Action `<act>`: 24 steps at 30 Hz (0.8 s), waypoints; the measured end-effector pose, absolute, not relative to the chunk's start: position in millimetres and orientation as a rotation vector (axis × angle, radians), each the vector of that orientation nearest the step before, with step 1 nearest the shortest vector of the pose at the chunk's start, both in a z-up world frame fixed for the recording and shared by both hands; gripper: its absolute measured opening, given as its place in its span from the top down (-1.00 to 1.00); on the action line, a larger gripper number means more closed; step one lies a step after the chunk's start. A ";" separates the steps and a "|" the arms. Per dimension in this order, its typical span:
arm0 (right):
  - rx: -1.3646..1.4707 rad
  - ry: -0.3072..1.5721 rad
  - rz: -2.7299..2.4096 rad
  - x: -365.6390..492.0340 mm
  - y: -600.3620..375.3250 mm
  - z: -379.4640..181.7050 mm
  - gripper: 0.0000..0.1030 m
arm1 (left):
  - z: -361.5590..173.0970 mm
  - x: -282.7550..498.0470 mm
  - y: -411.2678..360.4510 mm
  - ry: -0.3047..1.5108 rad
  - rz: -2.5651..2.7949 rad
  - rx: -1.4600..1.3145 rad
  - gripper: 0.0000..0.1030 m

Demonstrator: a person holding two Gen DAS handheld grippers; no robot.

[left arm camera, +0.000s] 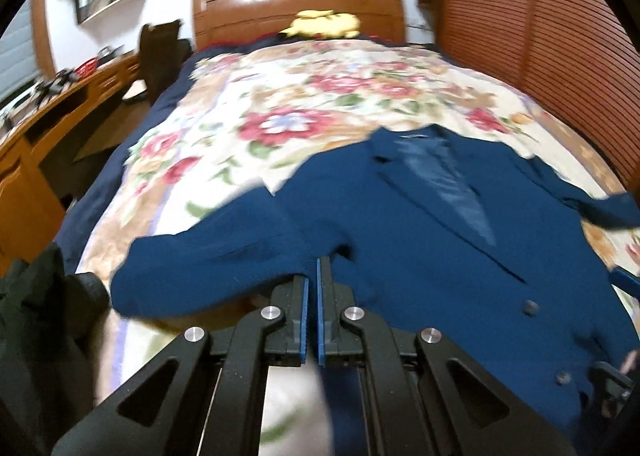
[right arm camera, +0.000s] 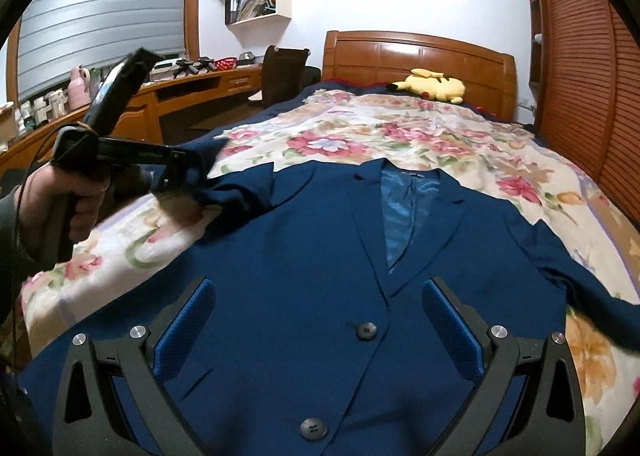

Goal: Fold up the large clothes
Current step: 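Lift the sleeve with the left tool and fold it across the jacket front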

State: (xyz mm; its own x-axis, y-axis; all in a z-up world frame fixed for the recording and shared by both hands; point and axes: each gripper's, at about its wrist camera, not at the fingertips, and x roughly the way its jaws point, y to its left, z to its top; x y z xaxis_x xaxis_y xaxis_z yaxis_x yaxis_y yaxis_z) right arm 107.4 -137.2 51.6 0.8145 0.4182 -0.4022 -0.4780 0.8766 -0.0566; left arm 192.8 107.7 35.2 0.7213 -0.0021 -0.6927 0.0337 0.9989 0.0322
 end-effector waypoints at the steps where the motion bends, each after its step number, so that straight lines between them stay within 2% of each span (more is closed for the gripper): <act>1: -0.158 0.388 0.486 104.5 -136.9 51.8 -0.99 | 37.3 188.7 100.3 0.764 -0.029 0.054 0.94; 8: -0.163 0.381 0.503 98.8 -144.3 50.6 -0.99 | 33.1 156.5 79.6 0.788 -0.052 0.073 0.89; 10: -0.169 0.381 0.505 97.5 -143.6 50.0 -0.98 | 30.9 146.2 79.7 0.789 -0.059 0.085 0.73; 12: -0.172 0.381 0.511 99.2 -144.1 51.1 -0.98 | 32.6 133.5 76.9 0.769 -0.061 0.085 0.22; 13: -0.173 0.381 0.513 99.8 -143.5 52.5 -0.98 | 35.0 126.9 78.5 0.754 -0.064 0.081 0.11; 15: -0.174 0.378 0.516 99.4 -142.5 53.0 -0.98 | 41.7 113.7 81.9 0.719 -0.060 0.077 -0.40; 17: -0.173 0.378 0.523 101.7 -142.6 53.6 -0.98 | 46.1 107.1 88.8 0.685 -0.038 0.088 -0.59; 24: -0.192 0.386 0.532 104.5 -136.8 49.9 -0.98 | 24.6 120.9 132.1 0.715 0.064 0.061 -0.59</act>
